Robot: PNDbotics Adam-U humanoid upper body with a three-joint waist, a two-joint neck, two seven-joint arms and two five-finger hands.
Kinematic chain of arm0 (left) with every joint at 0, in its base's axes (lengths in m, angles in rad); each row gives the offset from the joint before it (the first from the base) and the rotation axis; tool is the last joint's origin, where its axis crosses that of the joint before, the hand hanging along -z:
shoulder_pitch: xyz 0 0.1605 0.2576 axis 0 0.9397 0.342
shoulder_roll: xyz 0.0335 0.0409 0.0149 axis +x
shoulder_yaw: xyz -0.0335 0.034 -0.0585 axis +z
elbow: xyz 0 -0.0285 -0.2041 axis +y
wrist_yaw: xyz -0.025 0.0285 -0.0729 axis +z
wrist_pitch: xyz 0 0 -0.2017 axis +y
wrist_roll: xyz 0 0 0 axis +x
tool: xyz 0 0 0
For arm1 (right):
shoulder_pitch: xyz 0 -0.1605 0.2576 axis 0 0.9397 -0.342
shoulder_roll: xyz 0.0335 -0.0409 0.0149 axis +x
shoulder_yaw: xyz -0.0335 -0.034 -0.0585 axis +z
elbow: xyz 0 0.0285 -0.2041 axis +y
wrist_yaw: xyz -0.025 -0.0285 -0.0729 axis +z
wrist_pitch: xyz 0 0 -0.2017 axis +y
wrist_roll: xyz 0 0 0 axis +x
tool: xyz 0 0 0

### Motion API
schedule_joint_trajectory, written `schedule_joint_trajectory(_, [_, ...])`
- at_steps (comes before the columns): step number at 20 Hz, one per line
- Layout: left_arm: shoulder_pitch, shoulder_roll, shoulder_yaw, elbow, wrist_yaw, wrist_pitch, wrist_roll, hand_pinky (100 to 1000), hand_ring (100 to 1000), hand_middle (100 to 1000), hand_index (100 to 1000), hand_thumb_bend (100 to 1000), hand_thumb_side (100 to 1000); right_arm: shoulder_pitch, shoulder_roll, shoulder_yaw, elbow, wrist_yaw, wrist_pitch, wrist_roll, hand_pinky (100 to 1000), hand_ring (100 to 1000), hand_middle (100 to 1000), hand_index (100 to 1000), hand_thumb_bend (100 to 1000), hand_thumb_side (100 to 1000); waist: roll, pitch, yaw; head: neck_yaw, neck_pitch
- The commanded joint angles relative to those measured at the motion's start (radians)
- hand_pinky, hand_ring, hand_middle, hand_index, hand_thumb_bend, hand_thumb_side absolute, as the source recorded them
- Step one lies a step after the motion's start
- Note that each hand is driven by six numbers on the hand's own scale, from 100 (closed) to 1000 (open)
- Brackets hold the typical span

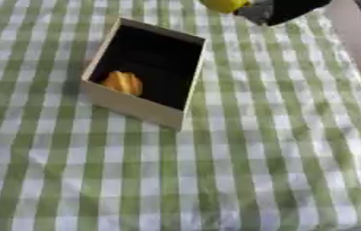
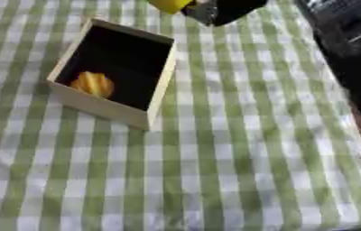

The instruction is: Pick up objects on the table and place them in the box.

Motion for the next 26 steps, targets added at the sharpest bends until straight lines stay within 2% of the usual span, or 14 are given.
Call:
schedule_joint_trajectory(1, [-0.015,0.036,0.022,-0.016,-0.014,-0.012,0.026,662,771,755,847,318,536,-0.04,0.073,0.033,0.026,0.063,-0.015,0.025,741,686,516,660,100,145,0.001,-0.026,0.005,-0.012,0.011])
schedule_joint_trajectory(3, [-0.013,0.037,0.024,-0.016,-0.018,-0.017,0.033,662,771,755,847,319,535,-0.05,0.13,0.058,0.076,0.104,-0.03,0.033,741,685,516,660,100,152,0.001,-0.028,0.012,-0.017,0.013])
schedule_joint_trajectory(4, [-0.013,0.037,0.024,-0.016,-0.019,-0.018,0.035,662,771,755,847,312,545,-0.052,0.153,0.068,0.103,0.122,-0.038,0.034,741,684,513,660,100,100,0.001,-0.029,0.015,-0.018,0.014])
schedule_joint_trajectory(5, [-0.012,0.036,0.023,-0.016,-0.02,-0.019,0.036,662,771,755,847,319,537,-0.051,0.174,0.077,0.132,0.138,-0.045,0.036,741,684,517,659,100,161,0.0,-0.028,0.018,-0.018,0.014])
schedule_joint_trajectory(9, [-0.011,0.03,0.02,-0.016,-0.018,-0.014,0.032,660,771,755,847,315,544,-0.038,0.237,0.104,0.243,0.198,-0.076,0.03,744,686,520,663,100,166,-0.005,-0.026,0.024,-0.019,0.01])
schedule_joint_trajectory(16, [-0.012,0.019,0.016,-0.016,-0.013,-0.007,0.019,658,770,754,846,311,552,-0.017,0.323,0.099,0.412,0.306,-0.097,-0.022,747,697,535,678,100,164,-0.007,-0.013,0.036,-0.021,0.008])
schedule_joint_trajectory(18, [-0.01,0.018,0.015,-0.016,-0.012,-0.005,0.017,657,769,754,846,308,554,-0.015,0.33,0.096,0.438,0.332,-0.101,-0.045,752,732,582,728,100,176,-0.008,-0.011,0.036,-0.019,0.006])
schedule_joint_trajectory(20, [-0.01,0.015,0.014,-0.016,-0.011,-0.002,0.015,657,770,754,846,306,556,-0.017,0.332,0.094,0.446,0.353,-0.107,-0.064,767,786,683,818,103,163,-0.009,-0.011,0.036,-0.016,0.006])
schedule_joint_trajectory(21, [-0.01,0.014,0.013,-0.016,-0.011,0.0,0.014,657,770,754,846,306,557,-0.019,0.331,0.093,0.443,0.363,-0.113,-0.072,778,808,747,867,123,137,-0.009,-0.01,0.035,-0.015,0.006])
schedule_joint_trajectory(23, [-0.009,0.013,0.013,-0.016,-0.01,0.002,0.012,657,770,754,846,305,558,-0.023,0.328,0.089,0.434,0.38,-0.128,-0.084,790,833,798,900,171,135,-0.008,-0.01,0.034,-0.014,0.006])
schedule_joint_trajectory(24, [-0.009,0.013,0.012,-0.016,-0.01,0.004,0.01,657,770,755,846,305,559,-0.025,0.324,0.087,0.425,0.391,-0.138,-0.091,795,841,809,903,188,185,-0.008,-0.011,0.033,-0.013,0.007])
schedule_joint_trajectory(25, [-0.009,0.014,0.011,-0.016,-0.01,0.005,0.008,657,770,755,846,305,559,-0.025,0.322,0.084,0.419,0.4,-0.146,-0.097,795,841,809,903,188,185,-0.008,-0.011,0.033,-0.013,0.007])
schedule_joint_trajectory(26, [-0.009,0.013,0.011,-0.016,-0.01,0.006,0.007,657,770,754,846,305,559,-0.026,0.319,0.081,0.412,0.407,-0.155,-0.103,804,853,818,907,203,276,-0.007,-0.011,0.032,-0.011,0.007])
